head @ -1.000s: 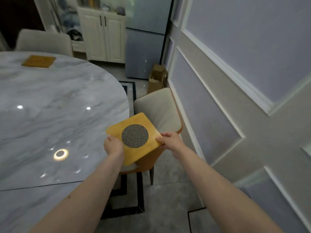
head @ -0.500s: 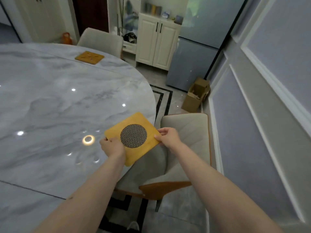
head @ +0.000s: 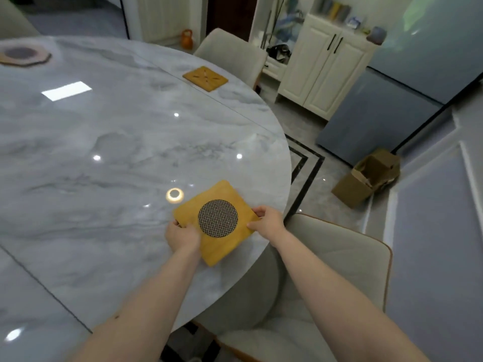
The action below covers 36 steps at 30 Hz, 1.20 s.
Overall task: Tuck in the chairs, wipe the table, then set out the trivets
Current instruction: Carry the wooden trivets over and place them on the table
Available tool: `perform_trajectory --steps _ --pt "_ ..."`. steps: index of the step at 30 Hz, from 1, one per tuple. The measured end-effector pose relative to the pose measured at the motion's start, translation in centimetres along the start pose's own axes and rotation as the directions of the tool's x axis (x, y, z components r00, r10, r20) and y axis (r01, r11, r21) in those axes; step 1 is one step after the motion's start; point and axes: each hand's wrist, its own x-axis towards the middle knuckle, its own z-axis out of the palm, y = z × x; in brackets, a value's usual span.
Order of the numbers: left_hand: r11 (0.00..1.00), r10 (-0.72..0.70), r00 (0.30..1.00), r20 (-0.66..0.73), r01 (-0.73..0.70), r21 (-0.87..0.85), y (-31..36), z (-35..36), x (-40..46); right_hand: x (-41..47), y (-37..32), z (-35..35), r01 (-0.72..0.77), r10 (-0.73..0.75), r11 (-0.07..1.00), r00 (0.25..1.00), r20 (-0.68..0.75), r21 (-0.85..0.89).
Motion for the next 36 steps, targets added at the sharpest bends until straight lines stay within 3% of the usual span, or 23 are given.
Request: perform_trajectory --steps 5,15,22,36 --pt "0.999 -0.008 0.998 -0.057 0.011 0.043 -0.9 1.2 0.7 3.7 -0.1 0.3 0.068 -0.059 0.992 0.995 0.083 -0.11" --pt "0.992 0.027 0.98 -0.196 -0.05 -0.116 -2.8 4.8 0.8 9.0 1.3 0.6 0.243 -0.193 0.945 0.955 0.227 -0.221" --pt "0.994 0.107 0.946 -0.305 -0.113 0.0 -5.0 6.6 -0.5 9.6 2.7 0.6 0.321 -0.265 0.924 0.93 0.255 -0.209" --pt "0.966 0.225 0.951 -0.212 -0.19 0.175 -7.3 7.0 -2.3 10.0 4.1 0.1 0.418 -0.342 0.858 0.898 0.276 -0.297"
